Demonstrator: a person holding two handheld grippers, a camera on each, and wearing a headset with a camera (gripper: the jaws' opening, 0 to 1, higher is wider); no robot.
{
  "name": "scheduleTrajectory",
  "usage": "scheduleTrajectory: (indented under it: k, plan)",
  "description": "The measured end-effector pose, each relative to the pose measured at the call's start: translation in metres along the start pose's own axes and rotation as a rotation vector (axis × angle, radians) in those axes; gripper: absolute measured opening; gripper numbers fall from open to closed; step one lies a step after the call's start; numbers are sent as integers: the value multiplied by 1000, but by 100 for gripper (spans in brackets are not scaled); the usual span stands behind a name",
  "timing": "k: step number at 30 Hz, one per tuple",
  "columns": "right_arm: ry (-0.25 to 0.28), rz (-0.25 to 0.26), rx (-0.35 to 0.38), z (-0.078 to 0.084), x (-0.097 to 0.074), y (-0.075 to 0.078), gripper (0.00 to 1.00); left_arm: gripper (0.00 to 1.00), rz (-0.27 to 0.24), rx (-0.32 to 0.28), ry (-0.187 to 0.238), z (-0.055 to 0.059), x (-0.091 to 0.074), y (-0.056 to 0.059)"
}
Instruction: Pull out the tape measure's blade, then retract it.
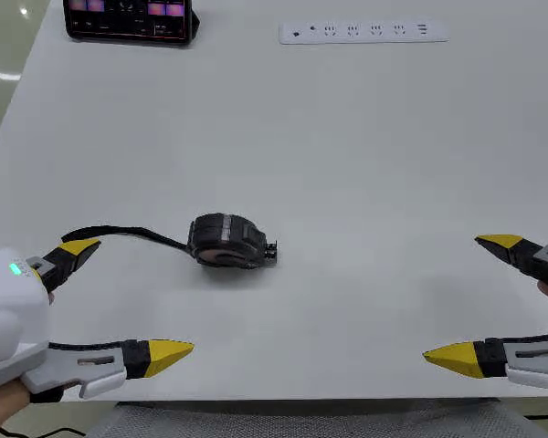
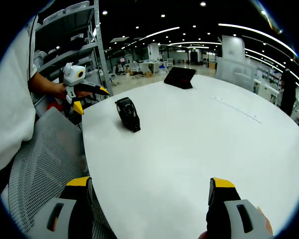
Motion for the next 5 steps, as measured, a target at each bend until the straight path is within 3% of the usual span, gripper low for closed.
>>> scheduleTrajectory:
  k: [5]
  plan:
    - [-2, -3, -2, 0, 0, -1, 96, 99, 2, -2, 0, 0, 0, 1]
Point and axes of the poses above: the centre of the closed fingertips' face, and the gripper's own axes: x roughly forward along the fingers, y roughly to its right, z roughly out of its underside, the point moved 7 cm from there along -x, roughly backward along the fingers, and after that the axes turned 10 degrees about z, right-handed, at the moved point
